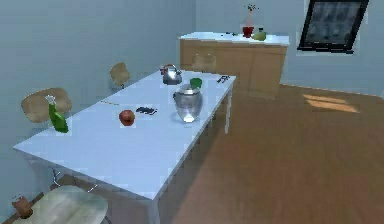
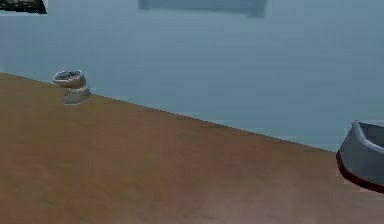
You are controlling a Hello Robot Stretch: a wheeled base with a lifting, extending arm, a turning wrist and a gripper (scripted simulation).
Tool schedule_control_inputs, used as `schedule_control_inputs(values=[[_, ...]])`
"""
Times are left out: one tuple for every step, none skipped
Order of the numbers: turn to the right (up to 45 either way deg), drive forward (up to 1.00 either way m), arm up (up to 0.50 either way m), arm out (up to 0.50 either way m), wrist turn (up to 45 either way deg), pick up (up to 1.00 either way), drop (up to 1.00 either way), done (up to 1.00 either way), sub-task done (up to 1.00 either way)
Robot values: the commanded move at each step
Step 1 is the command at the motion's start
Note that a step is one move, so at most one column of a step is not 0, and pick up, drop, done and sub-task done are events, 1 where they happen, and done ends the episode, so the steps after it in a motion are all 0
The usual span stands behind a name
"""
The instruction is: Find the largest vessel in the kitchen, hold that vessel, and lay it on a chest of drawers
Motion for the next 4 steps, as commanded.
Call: schedule_control_inputs(values=[[15.0, 0.0, 0.0, 0.0, 0.0, 0.0, 0.0, 0.0, 0.0], [3.0, 0.0, 0.0, 0.0, 0.0, 0.0, 0.0, 0.0, 0.0], [39.0, 0.0, 0.0, 0.0, 0.0, 0.0, 0.0, 0.0, 0.0], [0.0, 0.2, 0.0, 0.0, 0.0, 0.0, 0.0, 0.0, 0.0]])
